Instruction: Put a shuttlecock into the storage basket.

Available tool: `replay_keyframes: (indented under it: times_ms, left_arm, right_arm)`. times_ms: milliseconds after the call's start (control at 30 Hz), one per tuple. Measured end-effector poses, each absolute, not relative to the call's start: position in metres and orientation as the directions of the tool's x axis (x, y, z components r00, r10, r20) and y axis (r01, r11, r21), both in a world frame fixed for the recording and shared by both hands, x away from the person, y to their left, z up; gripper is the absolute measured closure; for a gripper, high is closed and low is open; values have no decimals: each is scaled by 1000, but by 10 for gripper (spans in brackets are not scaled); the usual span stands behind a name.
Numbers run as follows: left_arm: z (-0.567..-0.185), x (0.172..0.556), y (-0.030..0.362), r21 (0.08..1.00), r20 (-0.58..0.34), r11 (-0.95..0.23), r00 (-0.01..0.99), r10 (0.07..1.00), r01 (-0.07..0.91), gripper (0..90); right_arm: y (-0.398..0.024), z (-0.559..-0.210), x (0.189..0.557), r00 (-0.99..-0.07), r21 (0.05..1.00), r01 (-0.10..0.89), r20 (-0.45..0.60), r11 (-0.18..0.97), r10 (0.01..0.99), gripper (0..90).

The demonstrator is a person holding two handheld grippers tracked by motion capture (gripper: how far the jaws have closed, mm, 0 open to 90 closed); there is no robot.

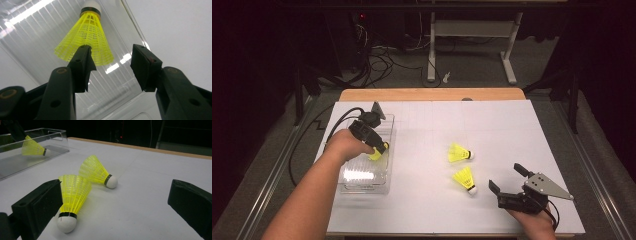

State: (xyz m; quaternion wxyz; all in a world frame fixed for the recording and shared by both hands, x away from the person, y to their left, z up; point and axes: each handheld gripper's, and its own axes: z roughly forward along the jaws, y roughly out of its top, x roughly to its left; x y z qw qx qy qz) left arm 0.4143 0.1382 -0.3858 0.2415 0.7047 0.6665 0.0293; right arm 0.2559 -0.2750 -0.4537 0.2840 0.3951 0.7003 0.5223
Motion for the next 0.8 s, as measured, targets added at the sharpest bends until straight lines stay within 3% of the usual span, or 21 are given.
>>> replay_keyframes:
  times_ms: [800]
  left_arm:
    - [-378, 392, 148, 378, -252, -32, 136, 958, 925, 242]
  right_arm:
    - [-273, -455, 256, -527, 953, 262, 9, 152, 850, 2]
